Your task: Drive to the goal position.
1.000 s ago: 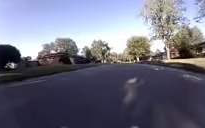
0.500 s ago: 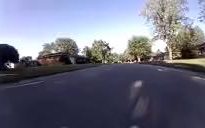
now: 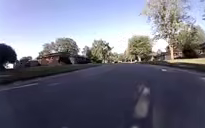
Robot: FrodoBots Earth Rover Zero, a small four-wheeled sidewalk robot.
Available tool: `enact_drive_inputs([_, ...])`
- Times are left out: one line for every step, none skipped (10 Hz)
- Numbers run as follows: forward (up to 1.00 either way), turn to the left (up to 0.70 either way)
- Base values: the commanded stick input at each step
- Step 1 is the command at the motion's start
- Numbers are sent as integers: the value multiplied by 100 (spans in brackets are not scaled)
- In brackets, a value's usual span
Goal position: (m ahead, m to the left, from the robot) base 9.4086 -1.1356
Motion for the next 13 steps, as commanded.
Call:
enact_drive_inputs([100, 0])
enact_drive_inputs([100, 0])
enact_drive_inputs([99, 0])
enact_drive_inputs([98, 0])
enact_drive_inputs([98, 0])
enact_drive_inputs([98, 0])
enact_drive_inputs([98, 0])
enact_drive_inputs([98, 0])
enact_drive_inputs([98, 0])
enact_drive_inputs([98, 0])
enact_drive_inputs([98, 0])
enact_drive_inputs([98, 0])
enact_drive_inputs([98, 1])
